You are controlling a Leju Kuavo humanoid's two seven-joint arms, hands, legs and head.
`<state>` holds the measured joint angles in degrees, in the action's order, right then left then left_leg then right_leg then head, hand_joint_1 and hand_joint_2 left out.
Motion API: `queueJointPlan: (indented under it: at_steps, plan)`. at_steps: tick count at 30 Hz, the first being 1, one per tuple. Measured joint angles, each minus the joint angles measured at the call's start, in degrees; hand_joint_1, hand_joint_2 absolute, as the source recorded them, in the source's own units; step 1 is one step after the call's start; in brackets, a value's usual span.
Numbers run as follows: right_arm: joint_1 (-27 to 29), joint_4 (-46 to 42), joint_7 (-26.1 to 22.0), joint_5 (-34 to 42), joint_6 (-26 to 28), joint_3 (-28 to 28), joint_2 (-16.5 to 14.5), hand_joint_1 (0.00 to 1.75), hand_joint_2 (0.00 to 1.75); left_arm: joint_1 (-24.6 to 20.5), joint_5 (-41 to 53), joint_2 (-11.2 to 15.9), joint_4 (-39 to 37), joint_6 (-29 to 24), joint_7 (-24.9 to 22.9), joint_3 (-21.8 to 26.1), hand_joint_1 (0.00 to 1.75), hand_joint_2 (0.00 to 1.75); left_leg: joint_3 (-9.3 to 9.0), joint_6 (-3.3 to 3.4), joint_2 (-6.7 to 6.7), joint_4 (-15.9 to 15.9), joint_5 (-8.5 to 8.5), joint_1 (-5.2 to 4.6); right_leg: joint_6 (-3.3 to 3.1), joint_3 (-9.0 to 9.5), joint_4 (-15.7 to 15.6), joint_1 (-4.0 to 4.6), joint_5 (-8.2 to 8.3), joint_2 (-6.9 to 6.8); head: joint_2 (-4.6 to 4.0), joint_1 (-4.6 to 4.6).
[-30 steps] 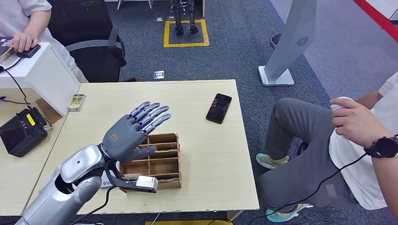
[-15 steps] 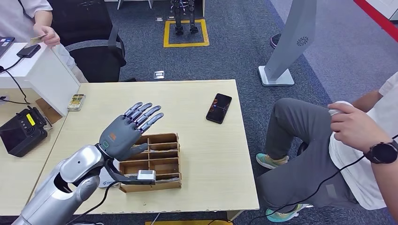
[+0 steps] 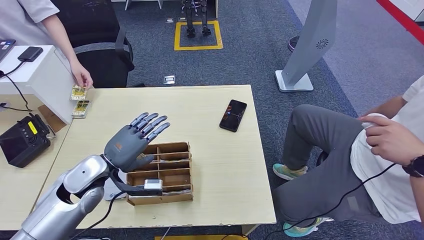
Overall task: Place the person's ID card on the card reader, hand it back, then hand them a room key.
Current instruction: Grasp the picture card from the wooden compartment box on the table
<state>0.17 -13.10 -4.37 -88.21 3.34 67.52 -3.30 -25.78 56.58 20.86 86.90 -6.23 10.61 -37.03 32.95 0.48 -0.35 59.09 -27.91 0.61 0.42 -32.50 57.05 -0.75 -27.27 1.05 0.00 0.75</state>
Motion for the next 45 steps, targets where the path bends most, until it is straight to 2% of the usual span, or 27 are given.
queueJointPlan:
  at_steps: [3,6,14,18,31,45]
  plan:
    - [0.01,-0.01,0.08,0.00,0.01,0.05,-0.01,0.00,1.75,0.13,-3.64,0.09,0.03,1.67,1.49,0.02,0.00,1.75,0.00,0.00,0.00,0.00,0.00,0.00,0.00,0.01,0.00,0.00,0.00,0.00,0.00,-0.01]
    - [0.04,-0.01,0.25,0.00,0.01,0.42,-0.08,0.00,1.75,0.74,-3.42,0.44,0.69,2.28,1.51,0.03,0.00,1.75,0.01,0.00,0.00,0.00,0.00,0.00,0.00,0.01,0.00,0.00,0.00,0.00,0.00,-0.01]
    - [0.22,-0.20,0.45,0.00,0.37,1.60,-0.58,0.00,1.75,4.82,2.97,1.20,2.67,0.01,-2.94,0.01,0.00,1.75,0.01,0.00,0.00,0.00,0.00,0.00,0.00,0.00,0.00,0.00,-0.02,0.00,0.00,-0.01]
    - [0.25,-0.39,0.44,0.00,0.55,2.19,-0.81,0.00,1.75,5.82,3.28,1.68,2.75,-0.43,-3.66,0.01,0.00,1.75,0.01,0.00,0.00,-0.01,0.00,0.01,-0.01,0.00,0.00,0.00,-0.01,-0.01,0.00,0.01]
    - [0.27,-0.64,0.50,0.00,0.49,2.60,-0.96,0.00,1.75,6.75,6.26,2.04,2.10,-1.68,-5.72,0.12,0.00,1.75,0.01,0.00,-0.01,-0.01,0.00,0.00,0.00,0.01,0.00,0.00,-0.01,-0.01,0.00,-0.01]
    - [0.31,-0.86,0.22,0.00,0.50,2.69,-1.01,0.00,1.75,7.40,5.39,2.25,0.19,-1.75,-5.96,2.54,0.00,1.75,0.00,0.00,0.00,-0.01,0.00,0.00,0.00,0.01,0.00,0.00,-0.01,-0.01,0.00,-0.01]
